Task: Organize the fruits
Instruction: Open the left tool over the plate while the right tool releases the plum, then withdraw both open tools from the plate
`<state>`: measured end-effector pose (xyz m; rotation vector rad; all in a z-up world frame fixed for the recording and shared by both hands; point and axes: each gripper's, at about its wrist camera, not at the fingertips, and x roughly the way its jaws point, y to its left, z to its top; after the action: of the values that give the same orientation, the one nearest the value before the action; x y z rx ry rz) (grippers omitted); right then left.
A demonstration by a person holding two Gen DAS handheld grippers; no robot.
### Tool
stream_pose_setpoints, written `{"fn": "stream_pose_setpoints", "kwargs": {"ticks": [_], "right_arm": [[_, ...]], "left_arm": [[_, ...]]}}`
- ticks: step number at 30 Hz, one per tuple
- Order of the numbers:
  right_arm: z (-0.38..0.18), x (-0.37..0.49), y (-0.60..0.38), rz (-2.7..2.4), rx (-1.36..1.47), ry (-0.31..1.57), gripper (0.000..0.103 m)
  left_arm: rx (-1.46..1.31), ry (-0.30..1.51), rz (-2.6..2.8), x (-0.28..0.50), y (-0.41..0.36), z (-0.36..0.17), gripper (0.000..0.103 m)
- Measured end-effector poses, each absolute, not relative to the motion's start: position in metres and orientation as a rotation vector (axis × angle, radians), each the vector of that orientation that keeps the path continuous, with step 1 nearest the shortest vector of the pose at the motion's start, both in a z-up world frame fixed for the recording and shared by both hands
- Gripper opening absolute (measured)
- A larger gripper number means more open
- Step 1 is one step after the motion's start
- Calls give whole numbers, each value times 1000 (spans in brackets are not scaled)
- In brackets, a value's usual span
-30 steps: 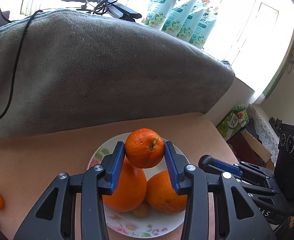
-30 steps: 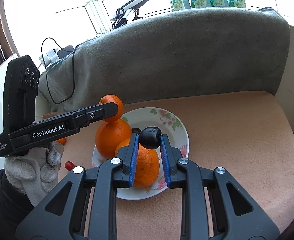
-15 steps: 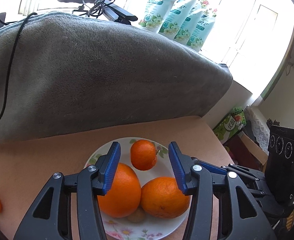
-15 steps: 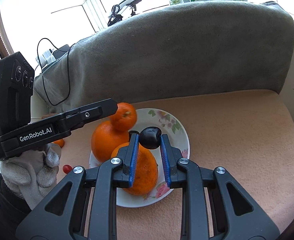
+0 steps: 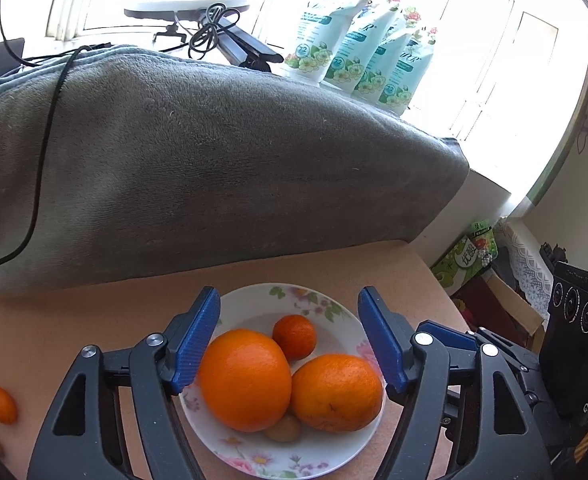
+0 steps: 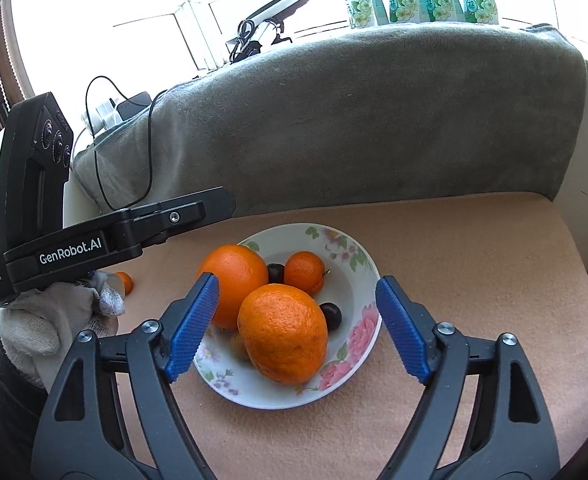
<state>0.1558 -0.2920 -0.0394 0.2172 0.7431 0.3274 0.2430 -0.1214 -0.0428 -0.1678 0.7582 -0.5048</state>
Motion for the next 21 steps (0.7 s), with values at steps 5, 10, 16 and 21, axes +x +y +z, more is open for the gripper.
{"fn": "stream_pose_setpoints", "kwargs": {"ticks": [5, 10, 16, 21], "right_arm": [[-38, 153, -285, 334, 202, 751, 87], [-36, 147, -275, 334, 175, 744, 92], [-31, 138, -272, 328, 184, 719, 94], [-26, 129, -269, 313, 171, 699, 96]], "left_arm": [[-163, 755, -490, 238, -119, -40, 78], [-135, 734, -462, 229, -117, -34, 78], [-101, 703, -430, 216, -112, -25, 79], [-84, 675, -404, 203, -107, -19, 80]]}}
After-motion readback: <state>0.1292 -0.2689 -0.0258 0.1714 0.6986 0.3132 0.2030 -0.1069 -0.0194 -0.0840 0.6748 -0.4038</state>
